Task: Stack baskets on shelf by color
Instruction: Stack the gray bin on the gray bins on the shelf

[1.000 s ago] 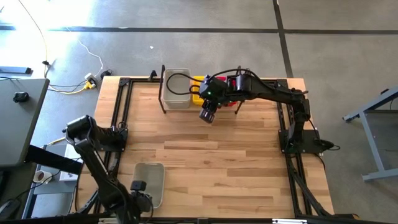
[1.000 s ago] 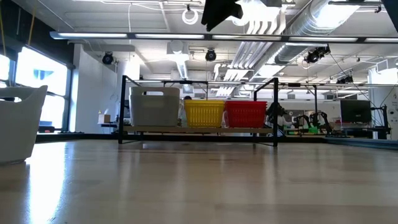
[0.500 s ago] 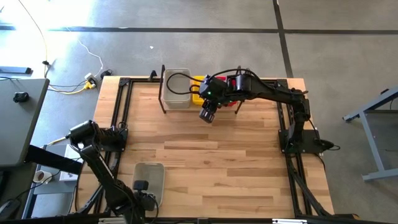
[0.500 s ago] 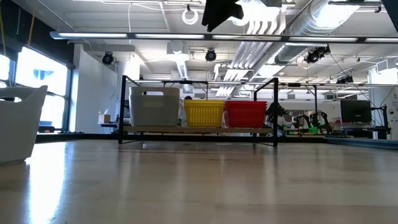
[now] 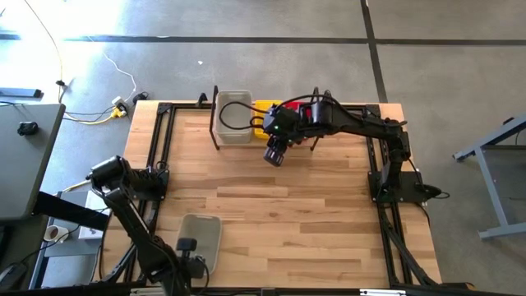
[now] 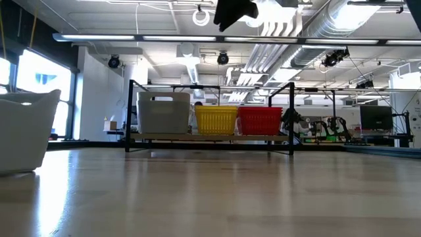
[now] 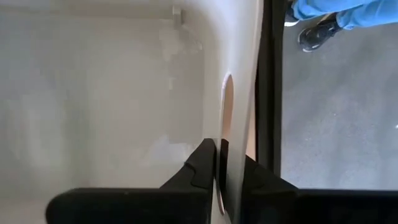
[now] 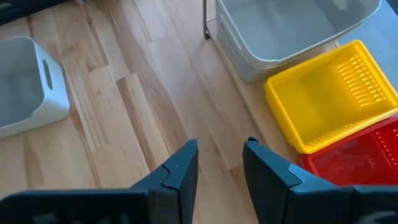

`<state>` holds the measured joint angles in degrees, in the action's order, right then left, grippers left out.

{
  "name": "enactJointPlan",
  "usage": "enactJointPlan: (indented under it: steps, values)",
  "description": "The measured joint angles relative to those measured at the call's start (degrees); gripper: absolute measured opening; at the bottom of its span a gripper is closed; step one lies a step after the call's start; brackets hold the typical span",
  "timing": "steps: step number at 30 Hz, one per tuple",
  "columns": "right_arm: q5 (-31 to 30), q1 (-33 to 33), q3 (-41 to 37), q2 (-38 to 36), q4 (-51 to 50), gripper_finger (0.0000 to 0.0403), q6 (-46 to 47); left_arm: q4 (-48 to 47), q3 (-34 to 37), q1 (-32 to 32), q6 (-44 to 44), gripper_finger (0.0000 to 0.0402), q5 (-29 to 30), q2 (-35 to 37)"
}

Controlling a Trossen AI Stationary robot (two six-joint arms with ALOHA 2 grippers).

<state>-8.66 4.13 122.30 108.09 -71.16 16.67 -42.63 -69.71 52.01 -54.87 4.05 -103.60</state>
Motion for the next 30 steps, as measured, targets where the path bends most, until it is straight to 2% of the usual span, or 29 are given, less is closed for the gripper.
enactJointPlan:
  steps: [5, 15, 23, 30]
  values:
    - [-0.3, -1.0, 0.0, 0.0, -1.3, 0.0114, 0.0, -0.5, 0.0, -1.2, 0.6, 0.0002, 1.9, 3.5]
    - [-6.3, -2.0, 0.0, 0.0, -5.0, 0.0114, 1.5, -8.4, 0.0, -7.1, 6.9, 0.0001, 5.9, 12.2]
    - [-10.5, -0.5, 0.0, 0.0, -5.4, 0.0114, 1.0, -16.0, 0.0, -15.1, 15.6, 0.0000, 9.5, 19.1]
    - [-10.8, 3.9, 0.0, 0.0, -5.7, 0.0114, -0.3, -19.7, 0.0, -25.1, 24.5, 0.0000, 9.6, 24.2]
